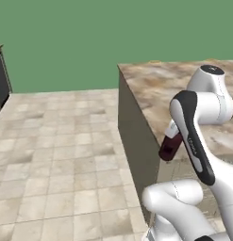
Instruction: Place the drinks on the dining counter in a tight cluster.
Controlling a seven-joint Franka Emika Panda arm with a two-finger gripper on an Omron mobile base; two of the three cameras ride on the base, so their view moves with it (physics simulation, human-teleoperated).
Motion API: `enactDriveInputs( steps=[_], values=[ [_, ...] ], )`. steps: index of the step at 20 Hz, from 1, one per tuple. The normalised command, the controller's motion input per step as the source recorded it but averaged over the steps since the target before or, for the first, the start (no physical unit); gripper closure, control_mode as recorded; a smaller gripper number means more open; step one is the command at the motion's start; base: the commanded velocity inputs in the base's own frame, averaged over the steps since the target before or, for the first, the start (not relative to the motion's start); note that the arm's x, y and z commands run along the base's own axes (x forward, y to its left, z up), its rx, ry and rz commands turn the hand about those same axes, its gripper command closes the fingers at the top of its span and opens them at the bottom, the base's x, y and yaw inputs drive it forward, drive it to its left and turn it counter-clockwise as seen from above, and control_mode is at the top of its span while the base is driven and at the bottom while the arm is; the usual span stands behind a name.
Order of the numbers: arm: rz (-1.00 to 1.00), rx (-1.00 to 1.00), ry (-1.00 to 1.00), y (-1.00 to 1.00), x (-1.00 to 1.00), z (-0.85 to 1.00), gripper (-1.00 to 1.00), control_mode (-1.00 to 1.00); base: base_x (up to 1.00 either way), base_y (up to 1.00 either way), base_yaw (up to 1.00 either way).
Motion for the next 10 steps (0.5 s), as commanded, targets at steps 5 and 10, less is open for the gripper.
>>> enactDriveInputs(
  steps=[5,10],
  values=[
    [0.00,0.00,0.00,0.00,0.00,0.00,1.00,1.00,0.93,1.00,-0.38],
    [0.00,0.00,0.00,0.00,0.00,0.00,1.00,1.00,1.00,0.99,-0.50]
  ],
)
